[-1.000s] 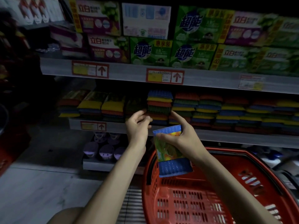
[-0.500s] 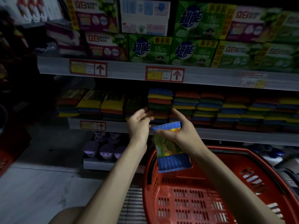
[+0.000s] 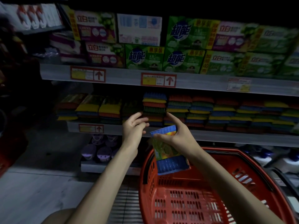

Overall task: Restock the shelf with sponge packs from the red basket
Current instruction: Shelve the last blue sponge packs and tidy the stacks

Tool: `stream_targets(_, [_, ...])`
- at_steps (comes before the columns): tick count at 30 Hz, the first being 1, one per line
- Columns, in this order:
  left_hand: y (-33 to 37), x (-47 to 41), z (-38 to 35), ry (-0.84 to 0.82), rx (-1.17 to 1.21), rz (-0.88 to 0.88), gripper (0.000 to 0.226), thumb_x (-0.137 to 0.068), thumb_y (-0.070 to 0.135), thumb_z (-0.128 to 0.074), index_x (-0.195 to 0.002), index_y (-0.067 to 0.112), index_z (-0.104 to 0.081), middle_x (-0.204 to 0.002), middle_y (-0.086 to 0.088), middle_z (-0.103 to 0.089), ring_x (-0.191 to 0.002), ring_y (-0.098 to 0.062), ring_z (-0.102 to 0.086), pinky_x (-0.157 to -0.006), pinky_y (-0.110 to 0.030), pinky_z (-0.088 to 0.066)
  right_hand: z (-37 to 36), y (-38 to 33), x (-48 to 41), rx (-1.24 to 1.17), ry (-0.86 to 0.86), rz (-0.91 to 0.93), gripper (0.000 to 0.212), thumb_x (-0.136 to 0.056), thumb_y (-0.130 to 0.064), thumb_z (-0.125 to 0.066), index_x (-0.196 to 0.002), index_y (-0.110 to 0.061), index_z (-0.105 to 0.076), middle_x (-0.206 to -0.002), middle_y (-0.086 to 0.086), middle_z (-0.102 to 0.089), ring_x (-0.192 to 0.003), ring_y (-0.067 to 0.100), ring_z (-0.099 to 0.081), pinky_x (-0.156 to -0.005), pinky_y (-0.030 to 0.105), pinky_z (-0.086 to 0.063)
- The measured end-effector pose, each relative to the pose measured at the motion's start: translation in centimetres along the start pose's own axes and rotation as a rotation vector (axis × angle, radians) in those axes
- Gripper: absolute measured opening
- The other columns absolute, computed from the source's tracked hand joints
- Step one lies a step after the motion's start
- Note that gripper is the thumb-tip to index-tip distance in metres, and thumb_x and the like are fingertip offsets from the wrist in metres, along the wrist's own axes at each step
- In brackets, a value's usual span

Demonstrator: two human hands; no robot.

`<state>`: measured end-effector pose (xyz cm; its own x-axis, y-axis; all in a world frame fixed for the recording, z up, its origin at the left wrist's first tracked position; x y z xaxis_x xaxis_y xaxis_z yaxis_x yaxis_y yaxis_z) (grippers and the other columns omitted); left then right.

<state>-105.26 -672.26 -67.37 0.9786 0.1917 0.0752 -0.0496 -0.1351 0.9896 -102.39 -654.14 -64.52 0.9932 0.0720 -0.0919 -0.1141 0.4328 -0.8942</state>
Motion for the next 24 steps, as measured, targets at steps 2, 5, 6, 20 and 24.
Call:
stream_targets(2, [0.2, 0.9, 0.4, -0.014, -0.021, -0.008, 0.035, -0.100, 0.000, -0.057, -0.130, 0.017, -0.063, -0.107, 0.001, -0.074, -0.091, -0.011, -0.073, -0.069, -0.024, -0.054, 0.6, -0.5, 0.7, 0.031, -0.011, -0.001, 0.111, -0.063, -0.062, -0.085, -0.158, -0.033, -0.034, -0.159, -0.013, -0.039, -0.143, 0.009, -0.041, -0.111, 0.043, -0.048])
stream_targets(5, [0.1, 3.0, 0.6, -0.044, -0.058, -0.001, 0.027, -0.100, 0.005, -0.060, -0.120, 0.022, -0.069, -0.108, 0.001, -0.076, -0.093, -0.010, -0.074, -0.074, -0.027, -0.055, 1.6, -1.1, 2.4, 0.104, -0.024, 0.009, 0.101, -0.070, -0.059, -0.085, -0.155, -0.033, -0.038, -0.154, -0.013, -0.043, -0.139, 0.009, -0.045, -0.111, 0.040, -0.047])
stream_targets(6, [0.0, 3.8, 0.6, -0.061, -0.064, 0.011, 0.024, -0.100, 0.008, -0.061, -0.117, 0.022, -0.070, -0.108, 0.001, -0.076, -0.094, -0.011, -0.074, -0.075, -0.027, -0.054, 2.0, -1.2, 3.1, 0.150, -0.031, 0.007, 0.096, -0.073, -0.057, -0.085, -0.154, -0.034, -0.039, -0.149, -0.013, -0.044, -0.137, 0.008, -0.045, -0.111, 0.036, -0.047])
stream_targets(20, [-2.1, 14.3, -4.6, -0.626, -0.355, 0.016, 0.066, -0.071, 0.059, -0.078, -0.132, 0.042, -0.061, -0.132, 0.016, -0.064, -0.117, 0.002, -0.063, -0.092, -0.018, -0.053, 5.9, -0.1, 11.2, 0.389, -0.150, 0.075, 0.102, -0.067, -0.059, -0.086, -0.152, -0.043, -0.031, -0.118, -0.018, -0.036, -0.104, -0.002, -0.049, -0.082, 0.015, -0.052])
stream_targets(24, [-2.9, 14.5, -6.2, -0.711, -0.385, -0.002, 0.073, -0.065, 0.059, -0.081, -0.133, 0.042, -0.059, -0.136, 0.020, -0.062, -0.126, 0.007, -0.056, -0.095, -0.015, -0.050, 5.5, -0.5, 11.4, 0.397, -0.196, 0.112, 0.108, -0.072, -0.049, -0.088, -0.157, -0.042, -0.021, -0.122, -0.011, -0.030, -0.101, 0.005, -0.053, -0.082, 0.026, -0.057])
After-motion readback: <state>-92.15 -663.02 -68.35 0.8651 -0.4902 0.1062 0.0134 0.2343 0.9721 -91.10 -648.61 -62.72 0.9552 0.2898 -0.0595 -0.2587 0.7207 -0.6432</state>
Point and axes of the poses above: each hand's wrist, its own x-axis away from the middle knuckle, its own z-axis out of the back of the hand, y = z × x, the point moved 9 cm from there along -x, towards the middle knuckle
